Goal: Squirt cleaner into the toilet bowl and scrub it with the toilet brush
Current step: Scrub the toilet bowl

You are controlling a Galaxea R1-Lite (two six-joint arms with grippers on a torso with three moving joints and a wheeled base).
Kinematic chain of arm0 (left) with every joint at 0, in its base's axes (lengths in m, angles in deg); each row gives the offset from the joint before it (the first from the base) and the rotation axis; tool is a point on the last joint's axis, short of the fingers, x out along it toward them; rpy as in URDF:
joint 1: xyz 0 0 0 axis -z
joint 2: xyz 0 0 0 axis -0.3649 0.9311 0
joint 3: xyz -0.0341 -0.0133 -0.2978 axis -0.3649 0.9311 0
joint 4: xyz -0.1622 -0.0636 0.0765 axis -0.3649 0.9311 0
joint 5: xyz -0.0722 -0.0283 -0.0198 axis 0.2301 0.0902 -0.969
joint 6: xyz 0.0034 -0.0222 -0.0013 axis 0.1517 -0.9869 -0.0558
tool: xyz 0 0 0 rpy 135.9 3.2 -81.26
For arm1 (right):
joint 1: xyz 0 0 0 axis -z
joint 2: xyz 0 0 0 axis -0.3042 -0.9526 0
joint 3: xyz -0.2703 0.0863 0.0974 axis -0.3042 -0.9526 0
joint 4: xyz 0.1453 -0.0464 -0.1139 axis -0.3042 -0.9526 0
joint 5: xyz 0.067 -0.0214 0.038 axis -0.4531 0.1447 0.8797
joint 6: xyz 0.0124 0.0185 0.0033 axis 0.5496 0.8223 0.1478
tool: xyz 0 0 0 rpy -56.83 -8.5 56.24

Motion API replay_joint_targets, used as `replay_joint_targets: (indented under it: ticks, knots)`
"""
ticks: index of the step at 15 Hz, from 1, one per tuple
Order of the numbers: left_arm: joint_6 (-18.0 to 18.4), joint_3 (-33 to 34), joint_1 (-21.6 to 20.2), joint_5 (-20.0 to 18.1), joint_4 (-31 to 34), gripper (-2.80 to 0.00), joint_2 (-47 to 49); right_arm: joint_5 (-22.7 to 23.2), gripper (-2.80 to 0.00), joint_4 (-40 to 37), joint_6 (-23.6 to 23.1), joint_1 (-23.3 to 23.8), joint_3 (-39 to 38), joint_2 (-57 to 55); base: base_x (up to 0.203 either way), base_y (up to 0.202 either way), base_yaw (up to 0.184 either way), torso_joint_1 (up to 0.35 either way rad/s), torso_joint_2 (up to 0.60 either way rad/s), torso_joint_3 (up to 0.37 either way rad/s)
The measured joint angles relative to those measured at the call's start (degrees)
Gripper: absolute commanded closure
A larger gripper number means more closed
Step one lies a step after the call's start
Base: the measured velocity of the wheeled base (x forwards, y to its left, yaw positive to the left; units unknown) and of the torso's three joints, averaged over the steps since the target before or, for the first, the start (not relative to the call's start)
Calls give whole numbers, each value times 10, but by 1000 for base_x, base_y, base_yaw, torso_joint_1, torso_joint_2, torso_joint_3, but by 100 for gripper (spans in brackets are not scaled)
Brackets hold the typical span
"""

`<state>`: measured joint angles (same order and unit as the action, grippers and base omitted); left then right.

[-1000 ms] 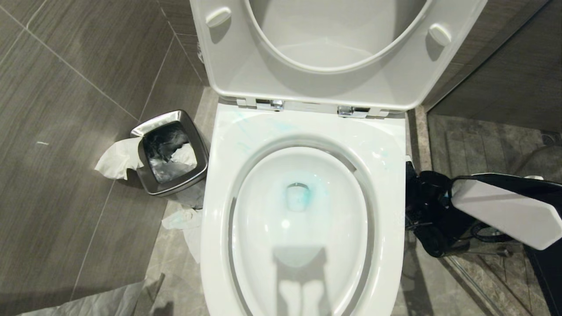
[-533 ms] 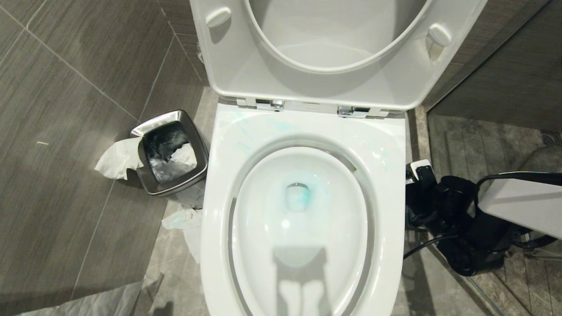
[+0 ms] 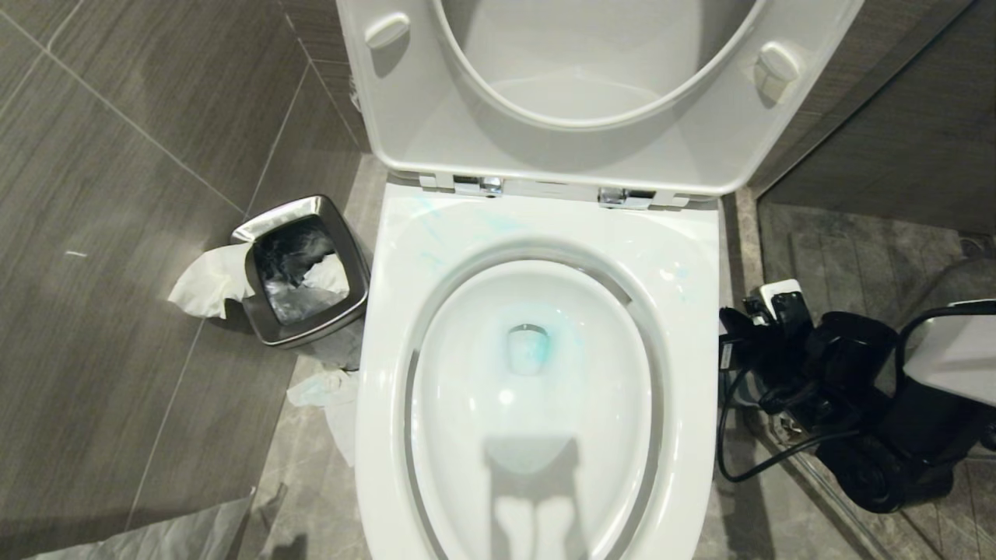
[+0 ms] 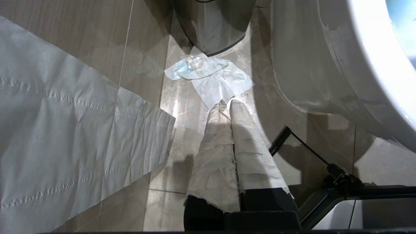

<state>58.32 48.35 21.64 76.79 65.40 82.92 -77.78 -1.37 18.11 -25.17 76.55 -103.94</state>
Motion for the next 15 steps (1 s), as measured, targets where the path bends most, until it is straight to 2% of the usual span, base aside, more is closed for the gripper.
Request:
replay_joint_targets:
  ticks: [7, 12, 15]
  knots:
    - [0, 0, 0, 0, 0, 0, 0, 1, 0, 0, 5, 1, -160, 85, 0, 0, 0, 0, 0, 0]
    - [0, 0, 0, 0, 0, 0, 0, 15, 0, 0, -30, -4, -292, 179, 0, 0, 0, 0, 0, 0]
    - [0, 0, 0, 0, 0, 0, 0, -13, 0, 0, -34, 8, -344, 236, 0, 0, 0, 0, 0, 0]
